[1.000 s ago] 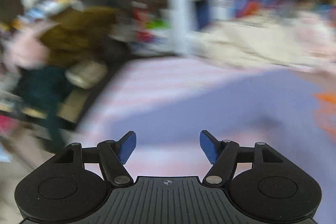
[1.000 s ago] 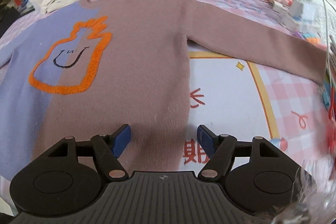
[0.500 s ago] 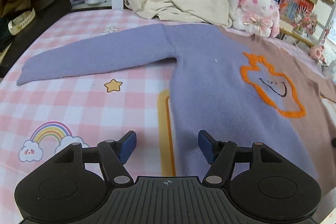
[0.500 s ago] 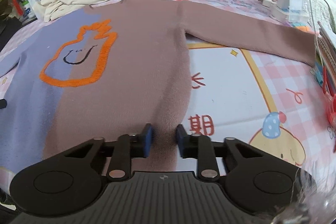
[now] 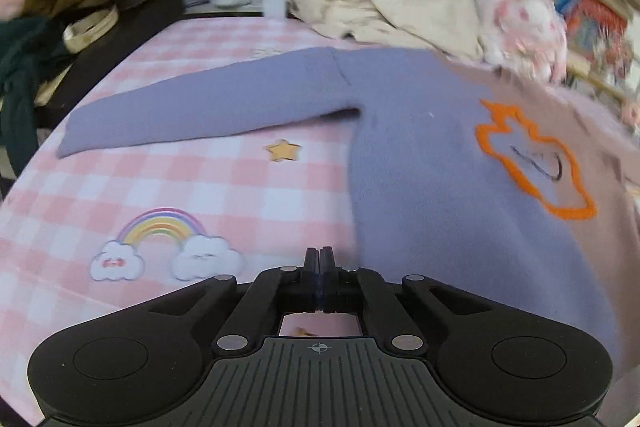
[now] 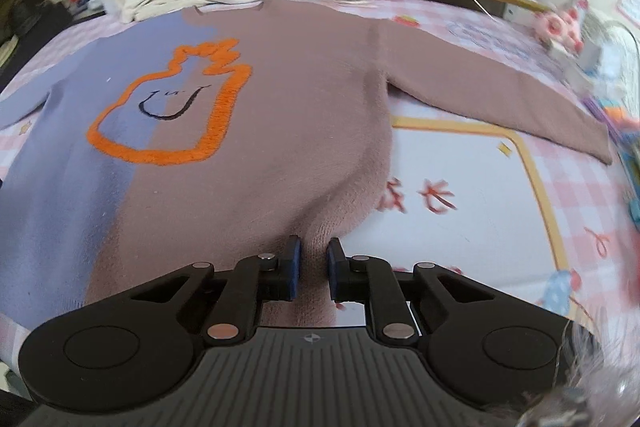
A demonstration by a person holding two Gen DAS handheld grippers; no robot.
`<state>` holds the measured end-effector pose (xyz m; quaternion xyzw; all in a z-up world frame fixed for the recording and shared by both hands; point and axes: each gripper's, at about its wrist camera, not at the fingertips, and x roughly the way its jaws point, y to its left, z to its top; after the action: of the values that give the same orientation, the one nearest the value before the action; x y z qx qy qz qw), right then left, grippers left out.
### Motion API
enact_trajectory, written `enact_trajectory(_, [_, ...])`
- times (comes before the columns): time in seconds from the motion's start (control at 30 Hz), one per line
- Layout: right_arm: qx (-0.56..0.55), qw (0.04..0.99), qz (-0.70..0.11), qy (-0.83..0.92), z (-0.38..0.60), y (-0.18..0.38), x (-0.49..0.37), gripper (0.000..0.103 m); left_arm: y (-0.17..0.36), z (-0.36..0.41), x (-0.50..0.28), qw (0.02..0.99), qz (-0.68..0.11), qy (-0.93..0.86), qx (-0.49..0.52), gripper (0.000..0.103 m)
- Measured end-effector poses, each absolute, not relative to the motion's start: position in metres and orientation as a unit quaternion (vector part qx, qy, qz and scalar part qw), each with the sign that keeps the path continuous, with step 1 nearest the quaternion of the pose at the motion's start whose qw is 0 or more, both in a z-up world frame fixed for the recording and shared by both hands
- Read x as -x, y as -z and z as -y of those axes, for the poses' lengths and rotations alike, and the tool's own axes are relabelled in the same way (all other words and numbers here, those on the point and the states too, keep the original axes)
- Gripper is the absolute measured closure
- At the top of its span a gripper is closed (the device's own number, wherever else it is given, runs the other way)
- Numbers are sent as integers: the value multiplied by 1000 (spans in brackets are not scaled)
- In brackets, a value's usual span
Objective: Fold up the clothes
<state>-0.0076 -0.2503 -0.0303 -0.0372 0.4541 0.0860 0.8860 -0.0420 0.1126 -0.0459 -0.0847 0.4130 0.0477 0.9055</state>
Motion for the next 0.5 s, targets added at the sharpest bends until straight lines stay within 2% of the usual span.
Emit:
enact_trajectory(0.13, [32,879,-464,-106,241,29,12,90,44,-121,42,901,-423,-36,85,102])
enact_trajectory(0.23, [25,880,-463,-104,245,29,16,88,42,-121,50,905,-413,-26,100,98])
enact_trajectory(0.27, [19,881,-462,-98,248,29,16,86,40,-120,52,906,-409,-21,108,96])
enact_trajectory(0.37, [-1,885,-461,-71,263,28,18,76,38,-115,56,908,-403,-8,114,80])
enact_trajectory(0.5, [-25,883,-465,-63,276,29,24,75,45,-106,52,903,-418,-8,95,78])
